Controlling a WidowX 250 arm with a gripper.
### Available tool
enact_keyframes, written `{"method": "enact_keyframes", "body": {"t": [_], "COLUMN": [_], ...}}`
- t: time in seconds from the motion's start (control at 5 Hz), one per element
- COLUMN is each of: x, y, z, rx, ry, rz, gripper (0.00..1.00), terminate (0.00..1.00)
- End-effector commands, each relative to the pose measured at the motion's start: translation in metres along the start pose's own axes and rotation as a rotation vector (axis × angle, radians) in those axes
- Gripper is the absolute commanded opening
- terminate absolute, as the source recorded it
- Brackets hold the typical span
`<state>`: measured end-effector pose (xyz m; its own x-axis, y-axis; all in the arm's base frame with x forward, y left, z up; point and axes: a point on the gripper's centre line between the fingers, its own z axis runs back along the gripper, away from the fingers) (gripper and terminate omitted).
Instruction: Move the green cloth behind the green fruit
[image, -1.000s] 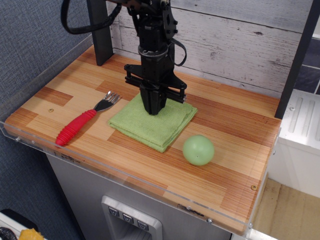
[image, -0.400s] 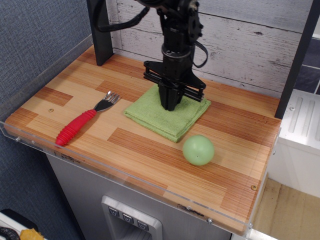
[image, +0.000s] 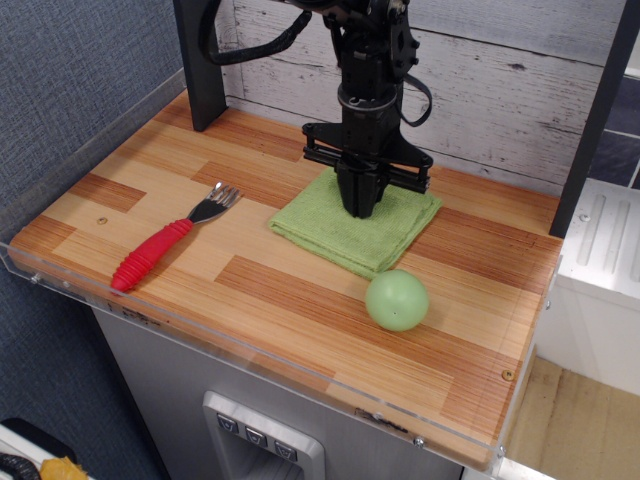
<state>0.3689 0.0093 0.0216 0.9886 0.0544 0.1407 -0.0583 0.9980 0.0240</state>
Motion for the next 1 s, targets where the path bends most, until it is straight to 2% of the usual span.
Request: {"method": "enact_keyframes", "body": {"t": [0.0,0.2,0.4,0.8], "x": [0.017,0.020,0.021,0.023], "y": [-0.014,-0.028,-0.043,-0.057], "z": [0.009,0.005,-0.001,0.002], "rx": [-0.033,-0.029,0.010,-0.041], "ry": [-0.049,-0.052,-0.064,-0.075], "rz": [0.037,0.027,0.022,0.041], "gripper": [0.00,0.00,0.00,0.00], "terminate": [0.00,0.00,0.00,0.00]}}
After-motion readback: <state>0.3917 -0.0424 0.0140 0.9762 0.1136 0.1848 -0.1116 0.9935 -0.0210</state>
